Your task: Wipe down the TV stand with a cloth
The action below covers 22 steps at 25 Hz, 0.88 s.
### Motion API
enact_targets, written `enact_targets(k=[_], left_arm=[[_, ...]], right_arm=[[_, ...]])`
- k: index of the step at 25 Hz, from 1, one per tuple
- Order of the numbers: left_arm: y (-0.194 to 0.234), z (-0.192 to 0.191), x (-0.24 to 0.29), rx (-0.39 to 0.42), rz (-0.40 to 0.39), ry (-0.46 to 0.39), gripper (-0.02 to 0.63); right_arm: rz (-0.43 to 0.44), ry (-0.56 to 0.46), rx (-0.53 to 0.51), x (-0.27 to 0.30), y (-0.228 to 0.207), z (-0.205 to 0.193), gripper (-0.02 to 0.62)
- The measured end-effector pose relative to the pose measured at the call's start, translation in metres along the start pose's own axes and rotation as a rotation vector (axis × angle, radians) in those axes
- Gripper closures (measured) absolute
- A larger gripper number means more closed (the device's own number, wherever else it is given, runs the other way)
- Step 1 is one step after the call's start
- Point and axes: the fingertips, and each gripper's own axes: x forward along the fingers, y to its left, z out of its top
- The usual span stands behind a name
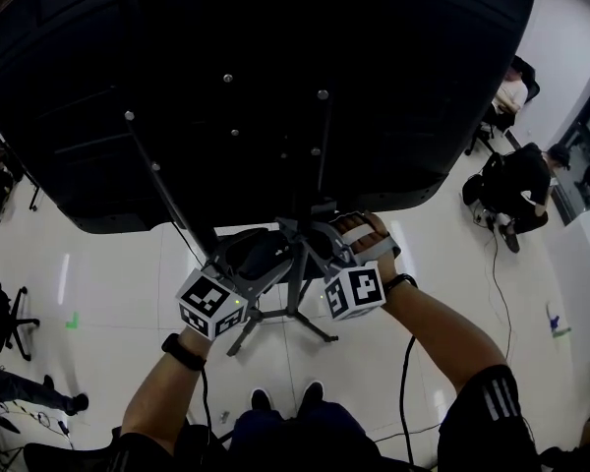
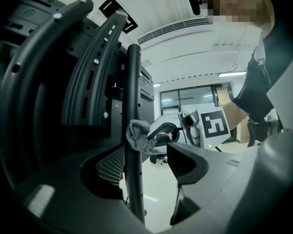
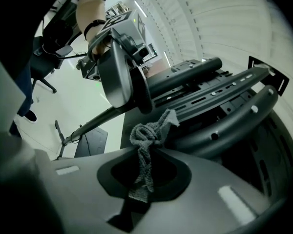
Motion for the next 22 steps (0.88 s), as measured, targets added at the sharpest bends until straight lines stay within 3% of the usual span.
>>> enact_targets(k=[22], left_arm=[[0.007,-0.148,0.015,-0.093,0.002,0.132,0.308]], right_arm=[[0.155,0.079,0.081,0.05,0.134,-0.047,0.56]])
